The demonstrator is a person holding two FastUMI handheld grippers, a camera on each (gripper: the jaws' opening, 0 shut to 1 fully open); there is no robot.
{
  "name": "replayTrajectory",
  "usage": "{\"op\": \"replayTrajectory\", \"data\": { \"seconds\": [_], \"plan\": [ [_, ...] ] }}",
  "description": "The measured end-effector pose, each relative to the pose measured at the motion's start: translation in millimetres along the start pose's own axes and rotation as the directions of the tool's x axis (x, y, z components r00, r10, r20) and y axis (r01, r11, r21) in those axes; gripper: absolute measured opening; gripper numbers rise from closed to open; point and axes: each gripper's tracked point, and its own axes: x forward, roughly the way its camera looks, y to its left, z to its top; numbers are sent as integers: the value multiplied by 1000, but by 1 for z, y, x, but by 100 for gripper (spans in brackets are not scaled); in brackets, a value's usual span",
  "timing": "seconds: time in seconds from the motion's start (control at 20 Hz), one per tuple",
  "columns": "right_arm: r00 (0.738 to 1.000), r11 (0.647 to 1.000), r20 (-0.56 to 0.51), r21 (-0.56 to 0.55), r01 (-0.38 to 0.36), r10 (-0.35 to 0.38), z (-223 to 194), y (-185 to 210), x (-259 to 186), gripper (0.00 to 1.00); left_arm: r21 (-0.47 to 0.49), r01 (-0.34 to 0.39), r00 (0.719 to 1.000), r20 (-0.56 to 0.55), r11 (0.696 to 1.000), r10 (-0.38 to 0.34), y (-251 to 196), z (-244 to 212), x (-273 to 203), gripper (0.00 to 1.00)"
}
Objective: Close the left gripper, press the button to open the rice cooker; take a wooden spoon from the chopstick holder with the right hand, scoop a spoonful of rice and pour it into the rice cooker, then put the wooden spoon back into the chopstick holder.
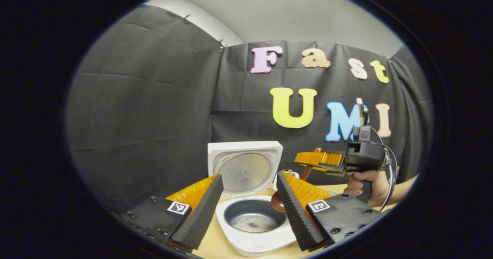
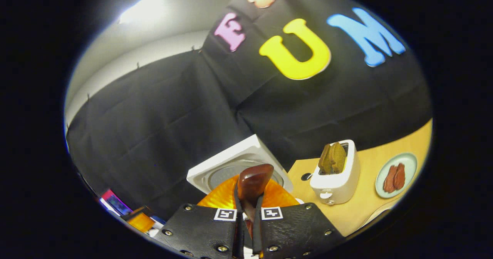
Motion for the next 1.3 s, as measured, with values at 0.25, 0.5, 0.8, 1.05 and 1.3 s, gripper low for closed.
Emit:
{"op": "replayTrajectory", "data": {
  "seconds": [0.25,0.5,0.8,1.05,1.3],
  "plan": [
    [992,969,60,231,90,-107,44,-59,-69,9,2,109,994,6,994,-109,-26,2,4,96],
    [967,940,142,300,163,-213,90,-113,-153,8,18,214,977,3,977,-214,-49,2,2,96],
    [925,923,188,272,273,-330,129,-163,-237,9,53,325,946,-15,944,-325,-69,0,-6,92],
    [857,884,244,244,400,-455,149,-206,-308,9,64,359,933,-2,931,-360,-77,3,-4,92],
    [791,837,274,214,504,-547,162,-244,-358,9,81,383,923,1,920,-385,-86,5,-5,92]
  ]
}}
